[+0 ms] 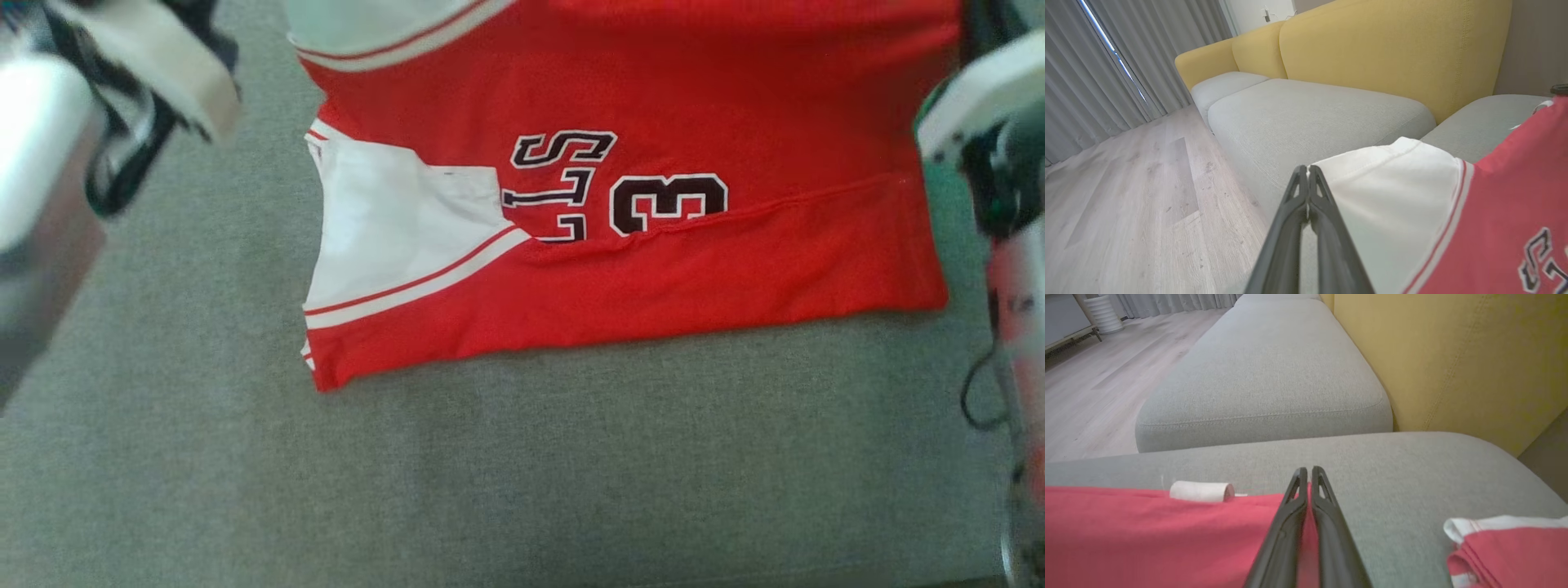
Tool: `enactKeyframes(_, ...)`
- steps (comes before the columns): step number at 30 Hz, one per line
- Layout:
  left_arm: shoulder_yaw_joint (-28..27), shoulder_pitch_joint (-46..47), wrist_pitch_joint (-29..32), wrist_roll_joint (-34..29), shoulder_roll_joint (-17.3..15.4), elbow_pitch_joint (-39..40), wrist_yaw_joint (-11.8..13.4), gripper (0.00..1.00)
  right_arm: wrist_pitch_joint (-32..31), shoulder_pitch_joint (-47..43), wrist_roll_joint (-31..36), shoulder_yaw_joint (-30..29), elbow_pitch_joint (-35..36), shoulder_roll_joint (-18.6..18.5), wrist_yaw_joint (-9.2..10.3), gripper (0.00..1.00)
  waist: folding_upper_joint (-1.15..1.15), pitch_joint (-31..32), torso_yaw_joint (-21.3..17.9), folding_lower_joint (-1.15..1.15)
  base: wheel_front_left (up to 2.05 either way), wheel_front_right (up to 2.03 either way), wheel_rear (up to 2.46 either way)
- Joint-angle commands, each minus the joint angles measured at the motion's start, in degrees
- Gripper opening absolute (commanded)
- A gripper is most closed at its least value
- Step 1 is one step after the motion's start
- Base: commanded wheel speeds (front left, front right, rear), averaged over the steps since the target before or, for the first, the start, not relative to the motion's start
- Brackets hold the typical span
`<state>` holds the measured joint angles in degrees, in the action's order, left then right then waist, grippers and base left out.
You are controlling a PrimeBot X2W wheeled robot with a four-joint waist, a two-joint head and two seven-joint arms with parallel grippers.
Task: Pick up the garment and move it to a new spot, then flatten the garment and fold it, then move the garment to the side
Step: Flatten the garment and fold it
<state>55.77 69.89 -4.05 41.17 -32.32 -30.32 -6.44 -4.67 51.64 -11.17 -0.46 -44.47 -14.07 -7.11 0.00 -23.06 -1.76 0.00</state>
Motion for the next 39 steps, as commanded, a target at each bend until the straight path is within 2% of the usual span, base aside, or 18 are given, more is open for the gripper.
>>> enactKeyframes(1, -2.17, -0.04, -0.75, 0.69, -3.04, 1.99, 0.93, 0.0, 0.67, -2.1, -0.83, 0.52, 2.5, -0.8, -0.37, 0.0, 0.0, 0.76, 0.58, 0.0, 0.0, 0.0, 0.0)
enactKeyframes(3, -2.02, -3.06, -1.34, 1.34, -3.96, 4.29, 1.81, 0.0, 0.88, -5.07, -1.67, 0.21, 4.07, -1.15, -0.37, 0.0, 0.0, 1.46, 0.97, 0.0, 0.0, 0.0, 0.0)
enactKeyframes(14, 0.03, -24.1, -1.47, 4.65, -11.9, 24.4, 13.27, 0.0, -0.1, -22.6, -2.8, -4.13, 17.49, -0.31, -0.37, 0.0, 0.0, 4.66, 2.21, 0.0, 0.0, 0.0, 0.0)
enactKeyframes(19, 1.32, -31.09, -2.19, 5.65, -12.9, 30.13, 17.61, 0.0, -1.08, -27.89, -2.21, -5.78, 21.66, 1.59, -0.37, 0.0, 0.0, 4.83, 2.82, 0.0, 0.0, 0.0, 0.0)
enactKeyframes(23, 2.29, -34.91, -3.1, 6.61, -12.43, 31.24, 19.11, 0.0, -1.68, -31.18, -1.42, -6.65, 24.02, 2.98, -0.37, 0.0, 0.0, 4.9, 3.11, 0.0, 0.0, 0.0, 0.0)
enactKeyframes(24, 2.55, -35.54, -3.41, 6.55, -12.28, 31.11, 19.36, 0.0, -1.83, -31.84, -1.2, -6.88, 24.28, 3.33, -0.37, 0.26, 0.0, 4.94, 3.1, 0.0, 0.0, 0.0, 0.0)
enactKeyframes(25, 2.72, -36.11, -3.81, 6.55, -12.0, 30.89, 19.64, 0.0, -1.83, -32.44, -0.85, -7.07, 24.49, 3.57, -0.37, 0.79, 0.0, 5.02, 3.1, 0.0, 0.0, 0.0, 0.0)
enactKeyframes(26, 2.78, -36.75, -4.21, 6.87, -11.56, 30.64, 19.88, 0.2, -1.53, -32.94, -0.39, -7.28, 24.75, 3.72, -0.37, 1.0, 0.0, 5.15, 3.09, 0.0, 0.0, 0.0, 0.0)
enactKeyframes(27, 2.84, -37.33, -4.67, 7.03, -11.15, 30.35, 20.19, 0.6, -1.09, -33.43, -0.12, -7.63, 24.95, 4.08, -0.37, 1.0, 0.0, 5.39, 3.03, 0.0, 0.0, 0.0, 0.0)
enactKeyframes(28, 2.84, -37.33, -4.67, 7.03, -11.15, 30.35, 20.19, 0.6, -1.09, -33.43, -0.12, -7.63, 24.95, 4.08, -0.37, 1.0, 0.0, 5.39, 3.03, 0.0, 0.0, 0.0, 0.0)
enactKeyframes(29, 2.85, -37.89, -5.29, 7.08, -10.71, 30.09, 20.6, 1.0, -0.67, -33.99, -0.06, -8.1, 25.1, 4.57, -0.37, 1.0, 0.0, 5.69, 2.96, 0.0, 0.0, 0.0, 0.0)
enactKeyframes(33, 1.91, -40.86, -8.29, 7.79, -8.23, 29.32, 23.11, 1.0, 1.7, -37.06, 0.42, -10.11, 26.15, 6.59, -0.37, 1.0, 0.0, 7.32, 2.49, 0.0, 0.0, 0.0, 0.0)
enactKeyframes(39, -4.28, -47.68, -10.86, 6.3, -2.49, 29.45, 30.19, 1.0, 3.61, -43.32, -0.94, -12.61, 28.31, 9.82, -0.37, 1.0, 0.0, 10.68, 1.7, 0.0, 0.0, 0.0, 0.0)
